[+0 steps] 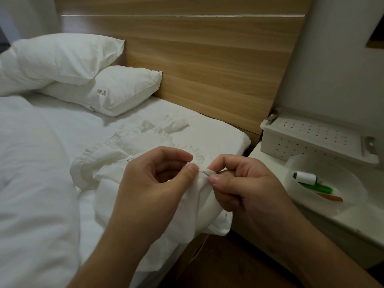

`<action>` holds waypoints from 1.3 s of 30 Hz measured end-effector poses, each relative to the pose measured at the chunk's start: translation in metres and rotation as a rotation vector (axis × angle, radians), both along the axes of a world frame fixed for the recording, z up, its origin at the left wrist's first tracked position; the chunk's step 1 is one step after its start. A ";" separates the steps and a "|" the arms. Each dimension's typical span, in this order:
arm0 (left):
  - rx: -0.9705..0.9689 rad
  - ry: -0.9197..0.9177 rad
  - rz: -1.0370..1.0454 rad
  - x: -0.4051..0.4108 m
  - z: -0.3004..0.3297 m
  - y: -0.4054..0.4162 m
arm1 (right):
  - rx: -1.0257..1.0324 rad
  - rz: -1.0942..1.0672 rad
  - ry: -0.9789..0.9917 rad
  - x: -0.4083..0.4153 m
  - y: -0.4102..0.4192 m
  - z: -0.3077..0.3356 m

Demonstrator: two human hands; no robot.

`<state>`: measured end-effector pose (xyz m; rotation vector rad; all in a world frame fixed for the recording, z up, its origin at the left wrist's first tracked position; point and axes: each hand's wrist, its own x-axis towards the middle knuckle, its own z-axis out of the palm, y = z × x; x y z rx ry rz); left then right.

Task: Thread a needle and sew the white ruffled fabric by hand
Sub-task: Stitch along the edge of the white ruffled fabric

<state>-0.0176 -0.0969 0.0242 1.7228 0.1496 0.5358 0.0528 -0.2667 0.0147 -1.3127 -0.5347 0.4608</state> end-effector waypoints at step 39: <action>-0.098 0.004 -0.203 0.002 -0.004 -0.005 | -0.063 -0.118 -0.078 -0.010 0.004 0.003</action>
